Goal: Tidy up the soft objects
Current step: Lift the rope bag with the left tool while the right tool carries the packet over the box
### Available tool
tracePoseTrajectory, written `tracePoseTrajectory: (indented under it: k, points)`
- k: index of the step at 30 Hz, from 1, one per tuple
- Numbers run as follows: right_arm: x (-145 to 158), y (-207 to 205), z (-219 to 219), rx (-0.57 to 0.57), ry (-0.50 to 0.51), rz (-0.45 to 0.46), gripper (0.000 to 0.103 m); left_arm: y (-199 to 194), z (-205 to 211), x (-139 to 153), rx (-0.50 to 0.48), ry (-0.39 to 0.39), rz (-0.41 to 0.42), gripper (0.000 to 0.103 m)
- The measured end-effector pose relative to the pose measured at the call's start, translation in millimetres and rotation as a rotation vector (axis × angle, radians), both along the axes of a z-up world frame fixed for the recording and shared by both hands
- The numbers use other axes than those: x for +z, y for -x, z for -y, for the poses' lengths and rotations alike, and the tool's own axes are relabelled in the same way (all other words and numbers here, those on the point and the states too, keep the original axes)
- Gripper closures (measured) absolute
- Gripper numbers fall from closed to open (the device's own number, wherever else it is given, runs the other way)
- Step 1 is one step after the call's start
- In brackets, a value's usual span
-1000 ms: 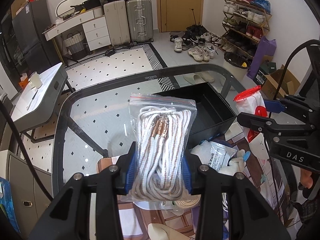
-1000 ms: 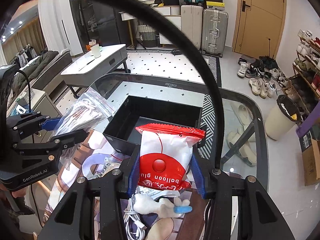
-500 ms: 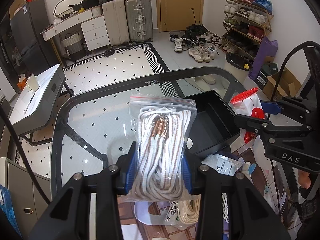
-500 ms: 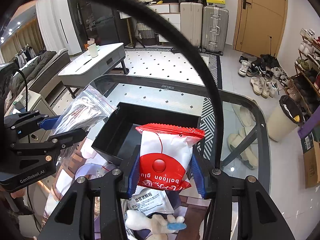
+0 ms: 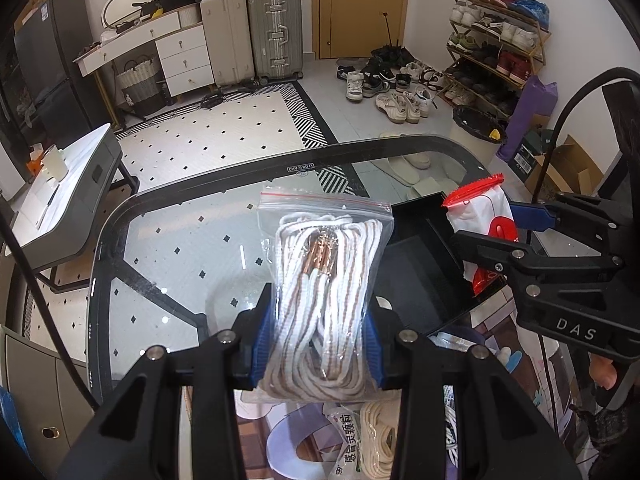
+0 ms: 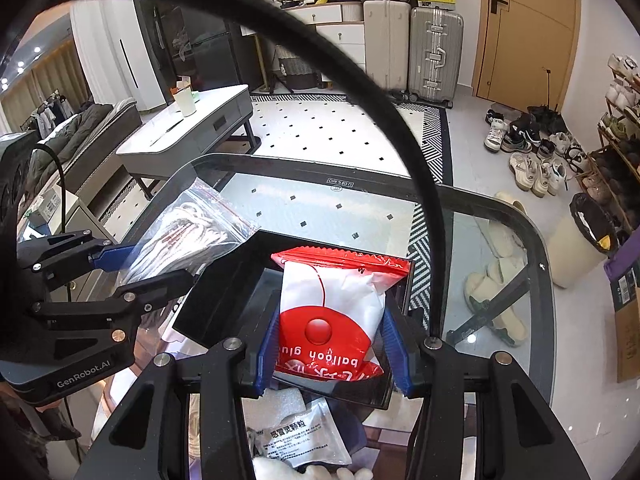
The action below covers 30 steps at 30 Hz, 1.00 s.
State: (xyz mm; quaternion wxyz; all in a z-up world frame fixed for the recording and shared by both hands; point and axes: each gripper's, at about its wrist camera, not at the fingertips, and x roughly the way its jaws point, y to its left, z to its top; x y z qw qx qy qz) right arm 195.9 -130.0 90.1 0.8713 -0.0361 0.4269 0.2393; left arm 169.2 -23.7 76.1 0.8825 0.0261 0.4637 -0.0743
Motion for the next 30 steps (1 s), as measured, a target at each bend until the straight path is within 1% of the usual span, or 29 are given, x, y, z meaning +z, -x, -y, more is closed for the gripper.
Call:
tracePoseTrajectory:
  k: [11,23,30]
  points:
    - [-22.4,-19.8,-8.3,0.004,0.003,-0.049,0.056,-18.5,11.6,-23.0,-0.023,0.020,-0.041,0.066]
    - [-58.9,-27.7,-15.1,0.015,0.026,-0.125,0.056,-21.1,20.9,-41.9,-0.029,0.017,-0.070,0.066]
    - [-61.0,-27.3,-16.3,0.033,0.051,-0.136,0.057,-20.5,22.9,-44.1,-0.033,0.014,-0.082,0.066]
